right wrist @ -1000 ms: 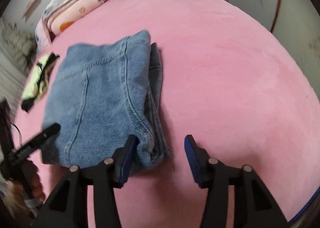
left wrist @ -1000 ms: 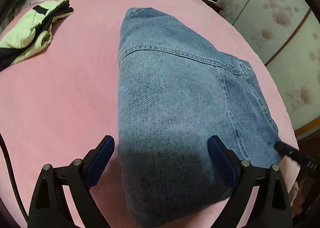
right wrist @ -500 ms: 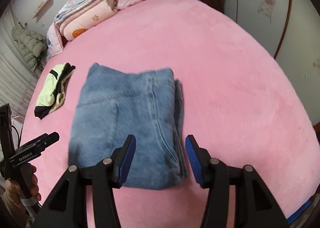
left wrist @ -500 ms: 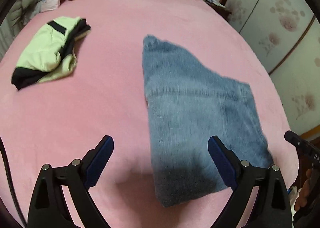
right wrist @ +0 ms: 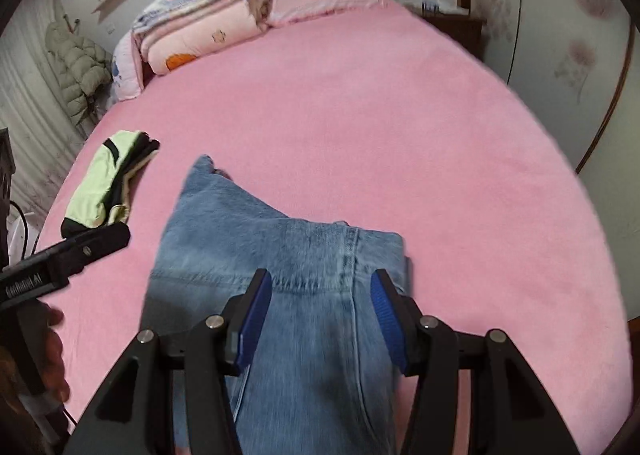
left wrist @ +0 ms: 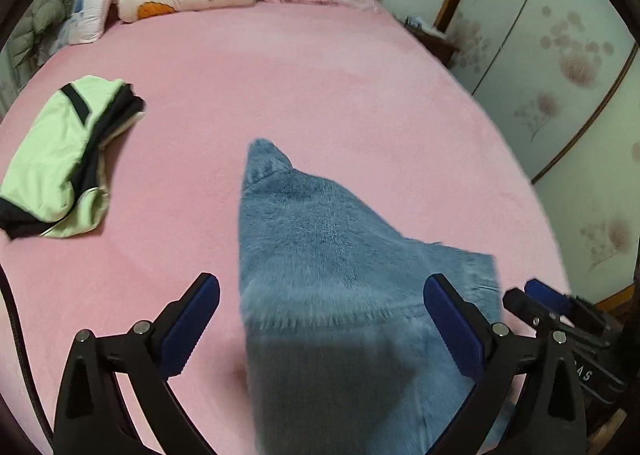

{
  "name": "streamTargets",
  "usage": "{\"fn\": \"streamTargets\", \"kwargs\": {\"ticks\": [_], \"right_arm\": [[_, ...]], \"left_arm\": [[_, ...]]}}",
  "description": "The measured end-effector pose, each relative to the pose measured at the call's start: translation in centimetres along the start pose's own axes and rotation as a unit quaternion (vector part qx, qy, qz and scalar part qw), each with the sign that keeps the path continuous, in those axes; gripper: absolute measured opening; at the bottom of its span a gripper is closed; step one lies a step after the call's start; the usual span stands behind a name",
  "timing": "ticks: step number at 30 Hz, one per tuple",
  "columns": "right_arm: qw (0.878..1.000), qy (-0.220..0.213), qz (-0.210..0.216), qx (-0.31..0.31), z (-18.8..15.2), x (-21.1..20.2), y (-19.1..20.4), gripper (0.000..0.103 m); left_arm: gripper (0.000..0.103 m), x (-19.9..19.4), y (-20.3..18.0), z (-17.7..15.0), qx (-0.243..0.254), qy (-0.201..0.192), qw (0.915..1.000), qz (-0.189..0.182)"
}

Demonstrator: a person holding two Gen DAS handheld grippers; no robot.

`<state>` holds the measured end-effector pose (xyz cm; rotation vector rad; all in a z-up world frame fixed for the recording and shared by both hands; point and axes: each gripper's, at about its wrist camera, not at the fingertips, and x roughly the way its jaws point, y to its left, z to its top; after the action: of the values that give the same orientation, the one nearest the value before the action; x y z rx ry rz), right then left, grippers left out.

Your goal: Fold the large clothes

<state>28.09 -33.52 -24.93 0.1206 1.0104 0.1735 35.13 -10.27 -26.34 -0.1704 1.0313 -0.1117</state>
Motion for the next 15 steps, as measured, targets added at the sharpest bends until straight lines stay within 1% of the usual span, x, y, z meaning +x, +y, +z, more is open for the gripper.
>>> {"fn": "streamTargets", "kwargs": {"ticks": [2,3,4,5,6,7,8,11,13,15], "right_arm": [[1.000,0.010,0.004,0.002,0.5,2.8,-0.5,0.050],[1.000,0.015,0.004,0.002,0.6,3.7,-0.6,0.044],[1.000,0.026,-0.003,0.002,0.7,5.3,-1.1,0.037],[0.999,0.036,-0.015,0.001,0.6,6.4,-1.5,0.034],[0.998,0.044,-0.040,-0.004,0.4,7.6,-2.0,0.026],[0.997,0.050,-0.054,-0.008,0.2,8.6,-2.6,0.023],[0.997,0.055,-0.052,-0.008,0.1,9.2,-3.1,0.023],[0.998,0.053,-0.041,-0.004,0.0,9.5,-4.0,0.023],[0.998,0.048,-0.050,-0.003,0.0,9.4,-4.3,0.023],[0.998,0.048,-0.045,0.005,0.1,9.1,-4.8,0.023]], "left_arm": [[0.101,2.7,-0.3,0.0,0.004,0.015,0.9999,0.006],[0.101,3.6,-0.4,-0.2,0.003,0.021,0.9997,0.011],[0.101,4.6,-0.4,-0.3,0.003,0.028,0.9995,0.016],[0.101,5.8,-0.4,-0.5,0.006,0.034,0.9991,0.023],[0.101,6.7,-0.2,-0.8,0.009,0.041,0.9985,0.036],[0.101,7.9,0.1,-1.2,0.012,0.050,0.9971,0.055],[0.101,9.1,0.7,-1.7,0.004,0.065,0.9963,0.055],[0.103,10.6,3.3,-1.9,-0.059,0.086,0.9945,0.008],[0.103,10.9,4.0,-1.9,-0.076,0.092,0.9928,-0.010],[0.103,11.1,4.2,-1.9,-0.080,0.094,0.9922,-0.016]]}}
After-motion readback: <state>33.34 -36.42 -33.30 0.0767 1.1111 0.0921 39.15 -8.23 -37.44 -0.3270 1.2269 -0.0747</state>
